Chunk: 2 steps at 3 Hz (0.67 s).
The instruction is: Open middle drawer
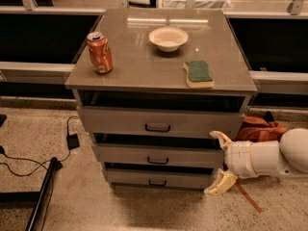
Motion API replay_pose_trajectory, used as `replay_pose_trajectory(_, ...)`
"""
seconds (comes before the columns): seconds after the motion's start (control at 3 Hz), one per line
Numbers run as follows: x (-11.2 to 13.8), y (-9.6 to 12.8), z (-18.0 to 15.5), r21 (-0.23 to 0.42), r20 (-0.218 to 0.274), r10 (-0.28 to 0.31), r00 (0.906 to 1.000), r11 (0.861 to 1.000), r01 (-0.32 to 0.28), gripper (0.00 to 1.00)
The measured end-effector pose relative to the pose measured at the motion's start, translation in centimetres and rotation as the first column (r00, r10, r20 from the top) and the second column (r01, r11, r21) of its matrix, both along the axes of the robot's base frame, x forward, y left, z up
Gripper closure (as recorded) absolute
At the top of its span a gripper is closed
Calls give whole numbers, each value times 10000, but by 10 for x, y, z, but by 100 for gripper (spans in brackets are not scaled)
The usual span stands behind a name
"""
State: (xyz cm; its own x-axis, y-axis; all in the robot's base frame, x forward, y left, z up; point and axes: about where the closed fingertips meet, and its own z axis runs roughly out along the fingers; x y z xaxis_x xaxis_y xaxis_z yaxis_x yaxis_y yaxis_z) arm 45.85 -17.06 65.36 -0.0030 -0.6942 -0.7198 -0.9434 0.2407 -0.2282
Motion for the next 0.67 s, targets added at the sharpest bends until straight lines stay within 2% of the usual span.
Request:
replay_pose_trajectory(0.33, -1, 3, -8, 48, 52, 209, 9998, 9998, -209, 0)
replay_pose_trajectory(0.67, 7, 9, -29, -182, -82, 141, 9999, 9997, -142, 0)
